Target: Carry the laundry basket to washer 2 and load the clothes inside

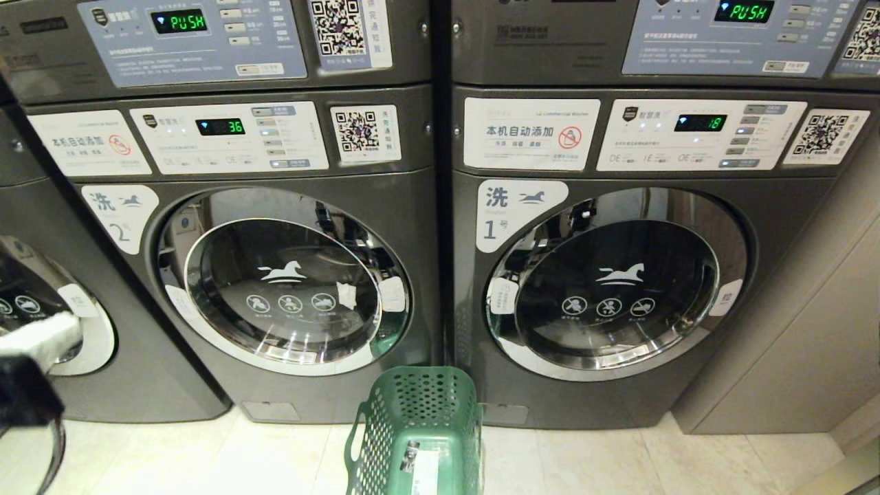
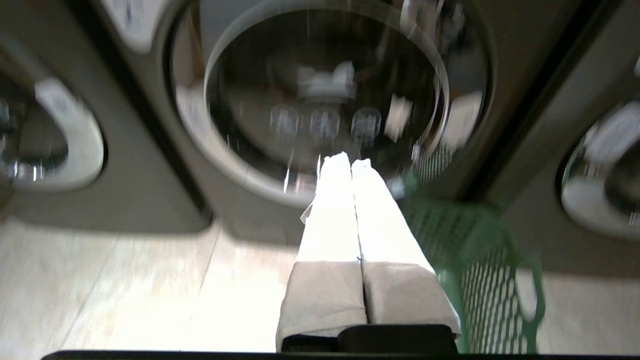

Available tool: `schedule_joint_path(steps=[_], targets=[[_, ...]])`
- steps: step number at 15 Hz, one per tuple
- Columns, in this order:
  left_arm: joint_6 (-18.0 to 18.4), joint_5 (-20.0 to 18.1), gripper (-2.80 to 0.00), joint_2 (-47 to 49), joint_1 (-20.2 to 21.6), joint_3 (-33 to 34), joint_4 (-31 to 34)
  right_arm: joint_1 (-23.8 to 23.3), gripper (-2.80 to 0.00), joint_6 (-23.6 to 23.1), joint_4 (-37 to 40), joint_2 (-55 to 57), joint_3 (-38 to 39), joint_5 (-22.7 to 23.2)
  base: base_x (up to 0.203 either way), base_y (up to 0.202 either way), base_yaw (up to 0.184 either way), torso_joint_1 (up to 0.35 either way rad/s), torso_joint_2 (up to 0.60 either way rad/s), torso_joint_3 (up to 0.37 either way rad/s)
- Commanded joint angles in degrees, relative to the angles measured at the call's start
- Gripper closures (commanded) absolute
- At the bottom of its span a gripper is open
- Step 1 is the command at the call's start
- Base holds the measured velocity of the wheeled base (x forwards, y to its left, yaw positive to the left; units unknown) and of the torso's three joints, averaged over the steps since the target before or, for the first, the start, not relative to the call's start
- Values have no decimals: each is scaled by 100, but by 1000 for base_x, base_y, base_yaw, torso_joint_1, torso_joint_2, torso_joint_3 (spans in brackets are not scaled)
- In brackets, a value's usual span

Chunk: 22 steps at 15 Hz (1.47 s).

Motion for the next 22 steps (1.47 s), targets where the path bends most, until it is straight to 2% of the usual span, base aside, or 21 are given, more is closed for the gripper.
schedule_joint_path(steps=[1,3,5,7,10,11,13,22], targets=[[-5,-80,0,-1796,-19,1474,180,0,0,-3,5,9,-4,2,0,0,0,0,0,0],[-12,-283,0,-2565,-101,2168,526,0,0,-3,5,9,-4,2,0,0,0,0,0,0],[-47,-512,0,-3380,-112,2203,1514,0,0,13,5,9,-1,2,0,0,0,0,0,0],[-54,-757,0,-3794,-11,2213,2009,0,0,111,5,9,-9,2,0,0,0,0,0,0],[-54,-770,0,-4773,101,2216,2045,0,0,155,5,9,-9,2,0,0,0,0,0,0],[-154,-700,0,-4952,130,2217,2045,0,0,163,5,9,-9,2,0,0,0,0,0,0],[-319,-617,0,-4959,153,2217,2051,0,0,163,5,9,-9,2,0,0,0,0,0,0],[-311,-626,0,-4959,153,2217,2042,0,0,173,5,9,0,-1,0,0,0,0,0,0]])
